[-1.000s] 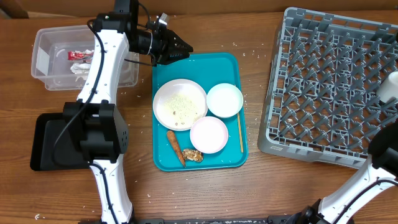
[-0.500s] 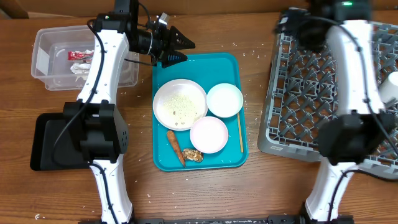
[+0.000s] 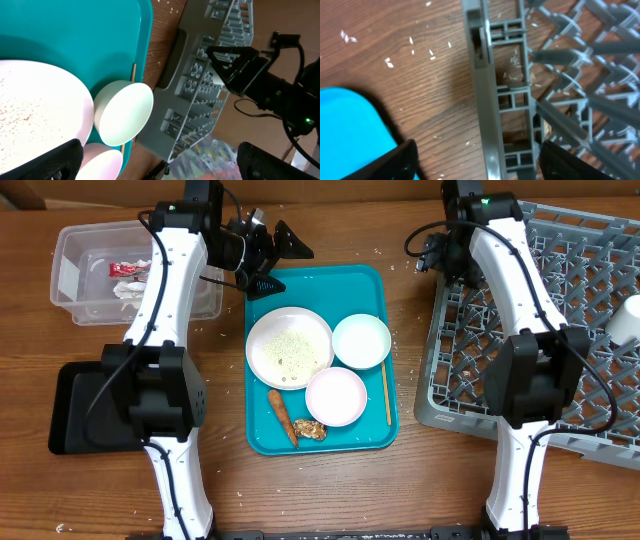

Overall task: Sort waste into correct bins and load items into the dishwasher
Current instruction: 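Move the right gripper from the rack back toward the teal tray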

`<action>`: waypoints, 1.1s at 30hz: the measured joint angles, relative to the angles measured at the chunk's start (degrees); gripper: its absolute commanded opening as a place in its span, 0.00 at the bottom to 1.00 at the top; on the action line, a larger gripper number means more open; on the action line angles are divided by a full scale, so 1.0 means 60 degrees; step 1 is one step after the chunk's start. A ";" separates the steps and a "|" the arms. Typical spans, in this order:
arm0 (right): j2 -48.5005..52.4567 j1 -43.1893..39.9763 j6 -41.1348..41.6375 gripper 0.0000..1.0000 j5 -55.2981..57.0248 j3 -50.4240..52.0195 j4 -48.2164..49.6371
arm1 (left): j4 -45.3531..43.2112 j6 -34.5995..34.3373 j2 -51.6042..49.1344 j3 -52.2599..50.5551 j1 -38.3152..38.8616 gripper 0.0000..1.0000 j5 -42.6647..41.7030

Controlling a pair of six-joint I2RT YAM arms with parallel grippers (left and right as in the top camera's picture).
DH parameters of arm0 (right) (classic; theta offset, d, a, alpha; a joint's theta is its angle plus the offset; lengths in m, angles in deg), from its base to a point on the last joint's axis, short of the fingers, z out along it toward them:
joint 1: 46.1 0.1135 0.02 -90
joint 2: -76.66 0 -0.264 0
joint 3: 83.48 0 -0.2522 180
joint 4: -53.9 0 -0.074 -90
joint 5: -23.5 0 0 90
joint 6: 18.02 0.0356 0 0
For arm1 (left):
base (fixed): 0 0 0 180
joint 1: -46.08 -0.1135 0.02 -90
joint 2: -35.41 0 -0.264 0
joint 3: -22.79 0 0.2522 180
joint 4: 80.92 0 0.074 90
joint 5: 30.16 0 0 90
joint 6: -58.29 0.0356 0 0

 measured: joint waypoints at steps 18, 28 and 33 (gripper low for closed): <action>0.0055 -0.0033 -0.2546 0.17 0.0036 0.0681 0.0546 | 0.0000 0.0000 0.0000 0.0000 0.0000 1.00 0.0036; 0.0055 -0.0160 -0.3767 0.15 -0.0510 0.0681 0.0412 | 0.0004 0.0000 0.0000 0.0000 0.0000 1.00 0.0033; 0.0047 -0.0168 -0.4481 0.15 -0.0976 0.0681 0.0106 | 0.0000 0.0000 0.0000 0.0000 0.0000 1.00 0.0033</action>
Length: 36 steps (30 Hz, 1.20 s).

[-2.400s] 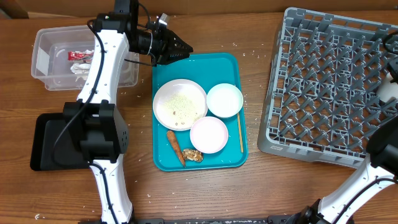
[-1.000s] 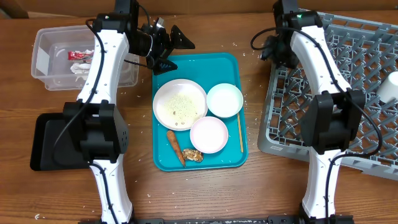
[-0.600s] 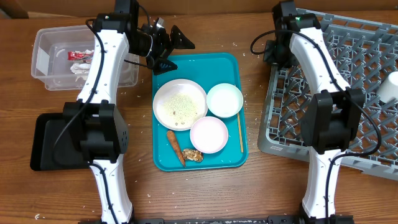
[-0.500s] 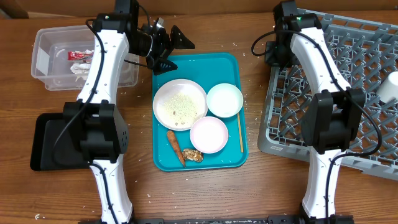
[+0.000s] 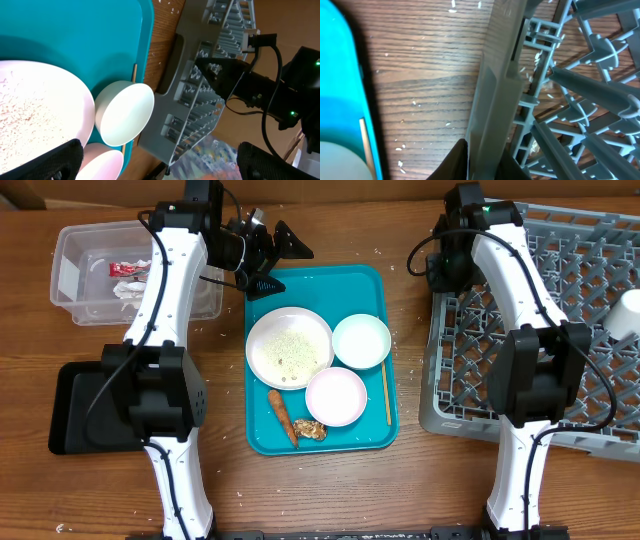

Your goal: Sort waste into correct bins and load items into the dishwasher

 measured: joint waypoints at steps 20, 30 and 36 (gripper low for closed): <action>0.0004 0.0051 -0.2146 0.85 -0.1319 0.0007 -0.0160 | 0.0036 0.0000 0.0000 0.0000 0.0000 1.00 0.0000; -0.0299 0.0160 -0.1749 0.86 -0.1825 -0.1468 -0.2182 | 0.0069 0.0000 0.0000 0.0000 0.0000 1.00 0.0000; -0.1013 0.0160 -0.1337 1.00 -0.2524 -0.1537 -0.2867 | 0.0047 0.0000 0.0000 0.0000 0.0000 1.00 0.0000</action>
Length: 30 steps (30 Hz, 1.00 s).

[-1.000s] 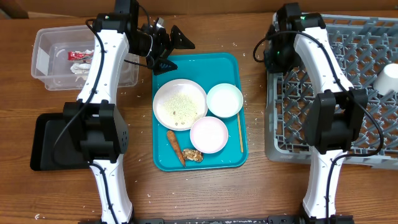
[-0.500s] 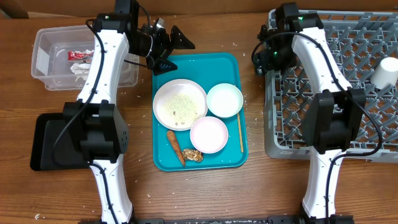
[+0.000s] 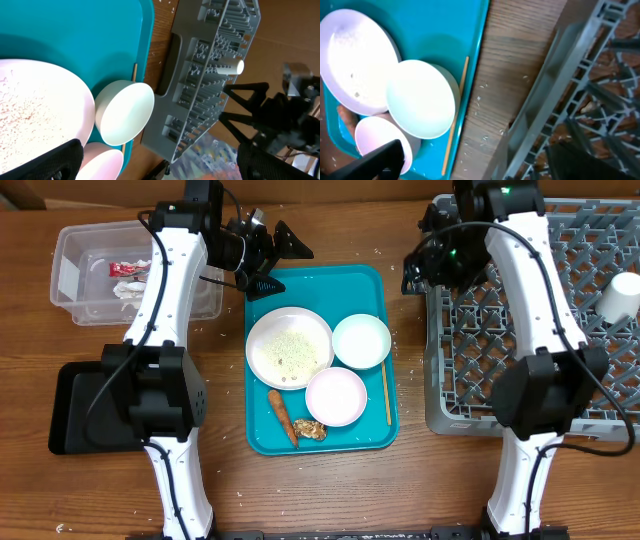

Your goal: Sort waste into correct bins and load items into the dishwasher

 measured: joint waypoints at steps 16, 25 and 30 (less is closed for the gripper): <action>-0.0066 0.0036 0.2382 0.72 -0.0707 0.1231 -0.0091 | -0.0342 -0.0051 0.0000 0.0000 -0.0193 1.00 0.0000; -0.0372 0.1829 0.3016 0.86 -0.0882 0.1239 0.1366 | -0.0809 -0.0080 0.0000 0.0000 -0.2583 1.00 -0.0186; -0.0372 0.3071 0.4626 0.88 0.0433 0.1239 0.1902 | -0.0809 0.0219 0.0000 0.0000 -0.2728 1.00 0.0426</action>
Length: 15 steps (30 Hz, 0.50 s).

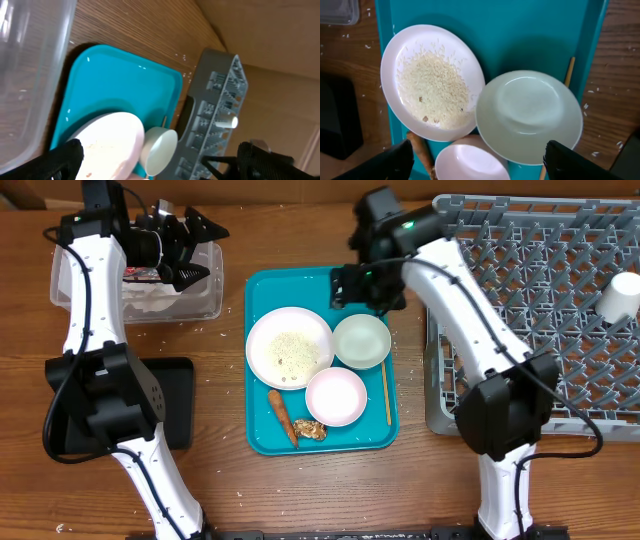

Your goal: Sort waste into correct bins and load items into the dishwasher

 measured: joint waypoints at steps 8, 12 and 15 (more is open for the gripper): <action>0.0073 0.0404 0.1523 0.97 0.1115 0.0000 0.0233 | 0.1056 0.0627 0.1140 0.0000 0.0233 1.00 0.3512; 0.0095 0.0408 0.2014 0.95 0.1311 0.0004 0.0681 | 0.2208 -0.0608 0.3373 0.0033 0.0550 1.00 0.7129; 0.0248 0.0430 0.2317 0.80 0.1322 0.0004 0.0929 | 0.3078 -0.1912 0.4430 0.0175 0.0561 1.00 0.9256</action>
